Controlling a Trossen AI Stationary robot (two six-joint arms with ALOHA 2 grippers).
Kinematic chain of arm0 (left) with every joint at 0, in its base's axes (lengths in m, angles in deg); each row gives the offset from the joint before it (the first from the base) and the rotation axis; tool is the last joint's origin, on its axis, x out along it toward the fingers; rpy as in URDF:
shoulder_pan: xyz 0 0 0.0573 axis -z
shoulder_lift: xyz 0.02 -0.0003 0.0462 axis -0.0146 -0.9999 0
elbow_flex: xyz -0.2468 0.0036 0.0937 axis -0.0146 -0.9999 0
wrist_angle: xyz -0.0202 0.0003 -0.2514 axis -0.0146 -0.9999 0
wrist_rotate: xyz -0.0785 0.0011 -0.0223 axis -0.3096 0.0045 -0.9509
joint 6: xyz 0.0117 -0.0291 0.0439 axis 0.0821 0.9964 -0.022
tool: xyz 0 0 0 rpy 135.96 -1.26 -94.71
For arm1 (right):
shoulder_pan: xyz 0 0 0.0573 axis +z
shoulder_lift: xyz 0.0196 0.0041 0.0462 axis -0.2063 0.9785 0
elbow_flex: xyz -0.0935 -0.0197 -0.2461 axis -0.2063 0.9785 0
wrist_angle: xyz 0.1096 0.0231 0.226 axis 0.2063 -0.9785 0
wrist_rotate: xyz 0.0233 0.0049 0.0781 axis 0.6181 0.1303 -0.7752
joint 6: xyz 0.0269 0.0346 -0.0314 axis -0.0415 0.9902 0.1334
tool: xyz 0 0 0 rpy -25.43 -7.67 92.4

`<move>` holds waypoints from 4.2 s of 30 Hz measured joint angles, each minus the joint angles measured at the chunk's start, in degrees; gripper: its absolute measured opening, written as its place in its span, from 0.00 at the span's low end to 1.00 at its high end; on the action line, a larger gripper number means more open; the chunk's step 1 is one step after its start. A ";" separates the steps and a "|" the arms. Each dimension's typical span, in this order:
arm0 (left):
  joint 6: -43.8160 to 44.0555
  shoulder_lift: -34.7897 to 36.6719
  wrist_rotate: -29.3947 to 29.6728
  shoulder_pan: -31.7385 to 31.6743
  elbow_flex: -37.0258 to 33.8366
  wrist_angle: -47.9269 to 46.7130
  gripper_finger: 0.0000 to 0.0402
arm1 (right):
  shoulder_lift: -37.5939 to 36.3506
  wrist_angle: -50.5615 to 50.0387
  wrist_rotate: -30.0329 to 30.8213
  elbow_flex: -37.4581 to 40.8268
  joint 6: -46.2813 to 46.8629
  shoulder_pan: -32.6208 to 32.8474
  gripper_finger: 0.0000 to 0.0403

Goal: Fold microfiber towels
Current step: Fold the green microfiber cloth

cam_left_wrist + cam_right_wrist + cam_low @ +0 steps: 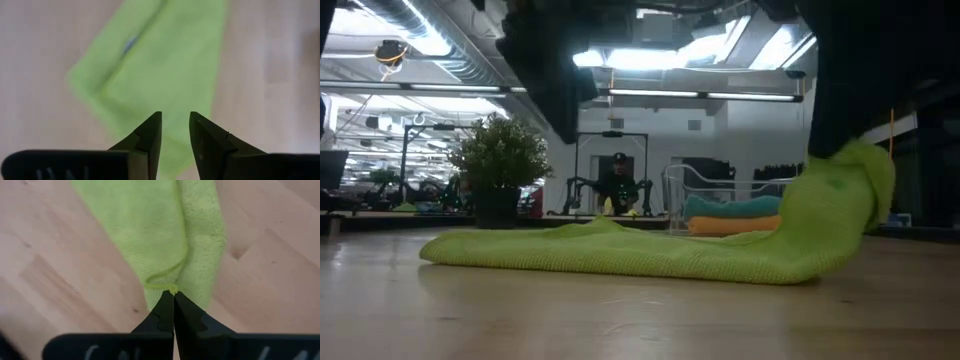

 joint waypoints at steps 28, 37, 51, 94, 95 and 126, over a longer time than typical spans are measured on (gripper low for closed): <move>-2.07 -3.39 -18.36 -15.20 -11.20 19.68 0.29 | 0.04 7.52 0.54 3.11 1.64 -0.04 0.00; -7.25 -5.88 -15.15 -14.78 -11.16 20.47 0.44 | 0.04 7.51 0.52 3.11 1.47 -0.04 0.00; -7.98 -7.41 -17.69 -10.63 -11.16 19.98 0.45 | 0.04 7.24 0.50 3.11 1.34 -0.06 0.00; -0.19 6.26 8.92 -2.13 13.23 -13.49 0.00 | -1.57 -16.01 2.07 -14.44 -3.40 -0.04 0.00; 1.25 7.34 10.90 -1.58 14.05 -14.98 0.00 | -1.57 -17.78 3.16 -16.23 -4.11 -0.04 0.00; 36.96 20.15 28.06 22.84 15.96 -16.88 0.00 | -2.32 -29.71 4.27 -43.68 -14.72 0.41 0.00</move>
